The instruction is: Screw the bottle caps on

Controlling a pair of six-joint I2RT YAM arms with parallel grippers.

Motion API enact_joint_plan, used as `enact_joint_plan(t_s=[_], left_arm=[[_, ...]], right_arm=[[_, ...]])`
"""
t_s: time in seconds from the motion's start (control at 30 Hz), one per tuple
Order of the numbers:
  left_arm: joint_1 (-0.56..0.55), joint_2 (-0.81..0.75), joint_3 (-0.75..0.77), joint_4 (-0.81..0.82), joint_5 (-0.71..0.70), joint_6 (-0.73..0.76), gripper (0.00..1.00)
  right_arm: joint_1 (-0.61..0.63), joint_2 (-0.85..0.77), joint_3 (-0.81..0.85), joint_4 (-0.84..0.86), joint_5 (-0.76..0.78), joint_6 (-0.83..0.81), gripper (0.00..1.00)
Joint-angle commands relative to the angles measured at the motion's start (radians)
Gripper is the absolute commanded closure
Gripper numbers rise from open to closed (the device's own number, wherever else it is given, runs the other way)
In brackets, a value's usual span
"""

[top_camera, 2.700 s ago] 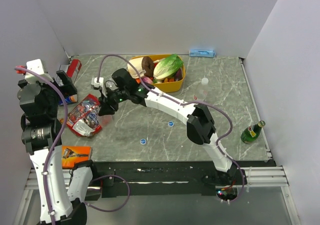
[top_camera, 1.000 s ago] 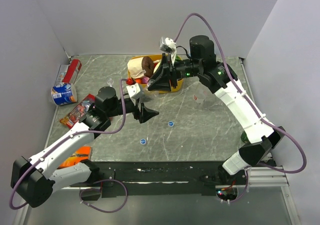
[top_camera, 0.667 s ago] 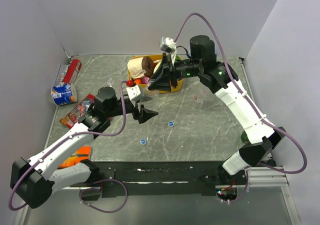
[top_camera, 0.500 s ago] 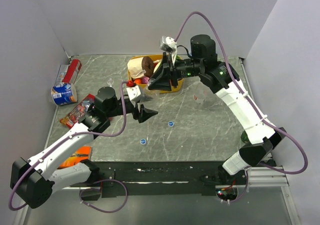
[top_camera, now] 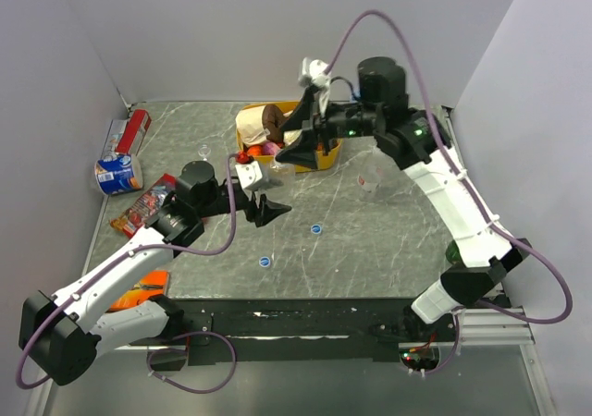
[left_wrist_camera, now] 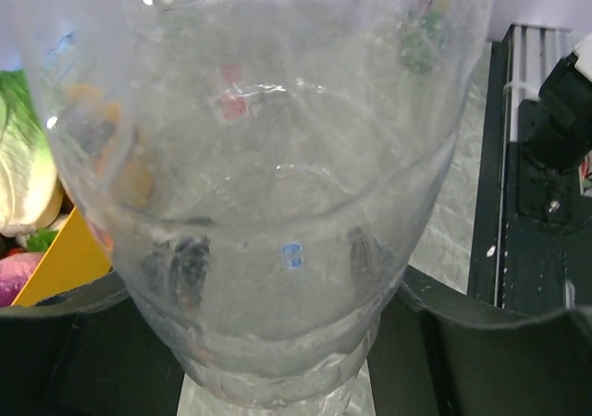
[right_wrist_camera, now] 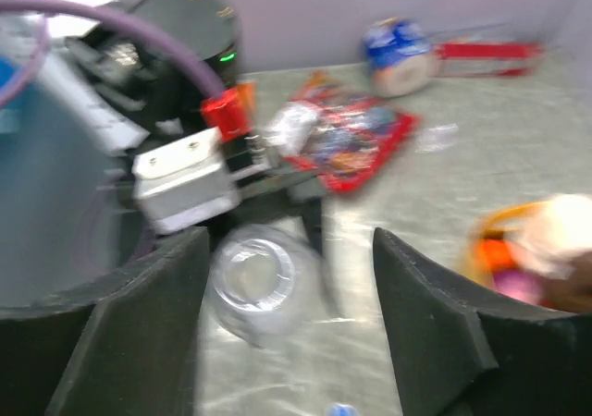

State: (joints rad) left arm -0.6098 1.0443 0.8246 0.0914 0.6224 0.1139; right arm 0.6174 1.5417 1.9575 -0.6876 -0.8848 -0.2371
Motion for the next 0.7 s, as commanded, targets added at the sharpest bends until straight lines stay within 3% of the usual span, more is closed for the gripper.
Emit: enact_joint_plan(t_s=[0.0, 0.07, 0.1, 0.27, 0.37, 0.47, 0.53, 0.67], left_arm=[[0.005, -0.044, -0.021, -0.033, -0.027, 0.069, 0.73], [0.005, -0.064, -0.034, -0.056, -0.049, 0.075, 0.88], [0.010, -0.082, -0.048, -0.062, -0.065, 0.078, 0.99], [0.036, -0.145, -0.079, -0.082, -0.101, 0.044, 0.99], [0.067, -0.168, -0.073, -0.075, -0.116, -0.002, 0.99], [0.136, -0.181, -0.067, -0.059, -0.113, -0.072, 0.99], [0.192, -0.188, -0.062, -0.045, -0.115, -0.106, 0.99], [0.277, -0.196, -0.056, -0.045, -0.089, -0.192, 0.99]], right_arm=[[-0.123, -0.041, 0.092, -0.023, 0.106, -0.100, 0.16], [-0.186, -0.040, 0.100, -0.065, 0.089, -0.149, 0.14], [-0.191, -0.035, 0.101, -0.166, 0.089, -0.259, 0.16], [-0.185, 0.023, -0.038, -0.436, 0.130, -0.635, 0.28], [-0.163, 0.099, -0.100, -0.590, 0.165, -0.893, 0.43], [-0.127, 0.124, -0.241, -0.520, 0.273, -1.051, 0.44], [-0.091, 0.106, -0.390, -0.372, 0.328, -1.149, 0.38], [-0.021, 0.124, -0.537, -0.227, 0.397, -1.292, 0.36]])
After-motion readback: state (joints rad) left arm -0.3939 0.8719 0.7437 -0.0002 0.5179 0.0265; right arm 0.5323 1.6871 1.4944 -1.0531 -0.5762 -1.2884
